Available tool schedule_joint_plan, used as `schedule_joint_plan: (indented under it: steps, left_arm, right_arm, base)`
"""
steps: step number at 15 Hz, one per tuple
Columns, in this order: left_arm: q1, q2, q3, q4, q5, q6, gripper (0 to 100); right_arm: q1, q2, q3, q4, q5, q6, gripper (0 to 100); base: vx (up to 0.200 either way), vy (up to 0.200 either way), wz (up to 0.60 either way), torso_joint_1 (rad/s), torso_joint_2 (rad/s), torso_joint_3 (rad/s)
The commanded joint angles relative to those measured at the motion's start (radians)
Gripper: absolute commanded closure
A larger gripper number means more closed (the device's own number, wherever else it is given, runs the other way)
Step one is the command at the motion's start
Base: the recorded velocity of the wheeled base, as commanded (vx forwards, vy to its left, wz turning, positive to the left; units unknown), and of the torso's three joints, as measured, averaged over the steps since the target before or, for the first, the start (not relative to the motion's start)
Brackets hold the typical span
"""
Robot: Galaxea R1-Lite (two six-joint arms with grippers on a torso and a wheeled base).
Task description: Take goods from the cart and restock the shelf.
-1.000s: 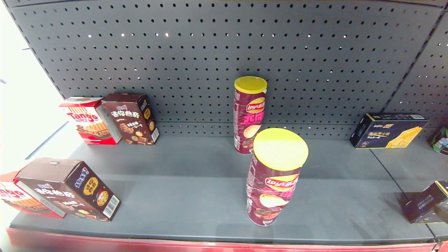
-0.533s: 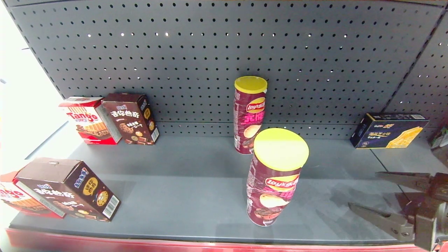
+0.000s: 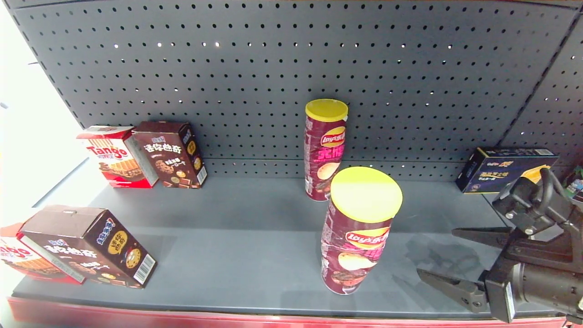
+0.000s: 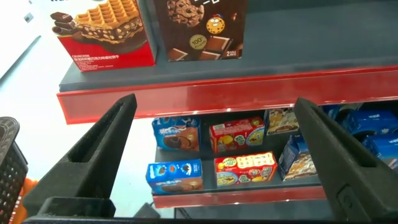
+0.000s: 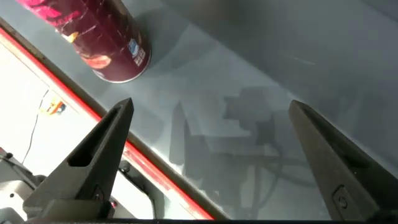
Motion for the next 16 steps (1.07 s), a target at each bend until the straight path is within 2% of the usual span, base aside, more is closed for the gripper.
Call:
schedule_joint_plan:
  steps: [1,7,16]
  left_arm:
    - [0.000,0.003,0.002,-0.002,0.001,0.000,0]
    - [0.000,0.003,0.002,-0.002,0.001,-0.002,0]
    - [0.000,0.003,0.002,-0.002,0.001,-0.002,0]
  right_arm:
    - [0.010,0.052,-0.031,0.001,-0.004,-0.001,0]
    - [0.087,0.147,-0.110,-0.004,-0.045,0.001,0]
    - [0.119,0.202,-0.148,-0.007,-0.054,-0.001,0]
  base:
    - [0.000,0.000,0.00,0.000,0.00,0.000]
    - [0.000,0.000,0.00,0.000,0.00,0.000]
    - [0.000,0.000,0.00,0.000,0.00,0.000]
